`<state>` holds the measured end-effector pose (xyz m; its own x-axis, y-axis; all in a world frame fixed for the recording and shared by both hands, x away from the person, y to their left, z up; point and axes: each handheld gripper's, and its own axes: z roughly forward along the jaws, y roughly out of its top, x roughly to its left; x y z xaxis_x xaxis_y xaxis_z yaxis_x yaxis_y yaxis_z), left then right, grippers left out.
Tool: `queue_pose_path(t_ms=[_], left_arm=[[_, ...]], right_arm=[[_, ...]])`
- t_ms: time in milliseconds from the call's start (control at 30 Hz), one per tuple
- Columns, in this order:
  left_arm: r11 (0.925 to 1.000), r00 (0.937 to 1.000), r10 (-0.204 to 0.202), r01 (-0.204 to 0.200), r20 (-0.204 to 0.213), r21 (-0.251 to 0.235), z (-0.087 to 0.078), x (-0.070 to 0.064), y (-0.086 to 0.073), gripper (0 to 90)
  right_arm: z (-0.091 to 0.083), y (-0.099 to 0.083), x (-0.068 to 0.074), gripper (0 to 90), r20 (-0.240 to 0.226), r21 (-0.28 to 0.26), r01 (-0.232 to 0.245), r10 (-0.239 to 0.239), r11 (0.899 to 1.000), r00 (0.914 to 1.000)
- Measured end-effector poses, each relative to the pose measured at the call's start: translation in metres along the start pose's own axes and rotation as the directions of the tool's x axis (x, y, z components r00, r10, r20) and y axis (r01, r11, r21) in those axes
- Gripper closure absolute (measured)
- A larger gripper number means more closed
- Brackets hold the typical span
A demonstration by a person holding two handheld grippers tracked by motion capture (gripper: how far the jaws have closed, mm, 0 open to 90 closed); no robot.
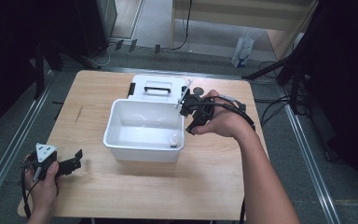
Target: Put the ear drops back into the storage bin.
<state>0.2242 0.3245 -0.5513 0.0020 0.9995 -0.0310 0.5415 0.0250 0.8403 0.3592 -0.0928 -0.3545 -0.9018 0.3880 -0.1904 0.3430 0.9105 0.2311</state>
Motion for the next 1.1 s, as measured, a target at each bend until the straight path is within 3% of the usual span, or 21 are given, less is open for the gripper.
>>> queue_pose_path(t_ms=[400,767,1100], left_arm=[[1.0,1.0,-0.001,0.001,0.0,-0.002,0.0,0.0,0.0,0.0],[1.0,1.0,-0.003,0.003,0.0,-0.003,0.0,0.0,0.0,0.0],[1.0,1.0,0.009,-0.009,0.0,-0.001,0.0,0.0,0.0,0.0]], right_arm=[[0.004,-0.041,-0.005,42.4,-0.028,-0.001,-0.068,0.068,0.998,0.9973],[0.012,-0.082,-0.007,39.9,-0.034,-0.007,-0.144,0.143,0.99,0.9891],[0.028,-0.126,-0.006,36.2,-0.029,-0.046,-0.249,0.248,0.967,0.9684]])
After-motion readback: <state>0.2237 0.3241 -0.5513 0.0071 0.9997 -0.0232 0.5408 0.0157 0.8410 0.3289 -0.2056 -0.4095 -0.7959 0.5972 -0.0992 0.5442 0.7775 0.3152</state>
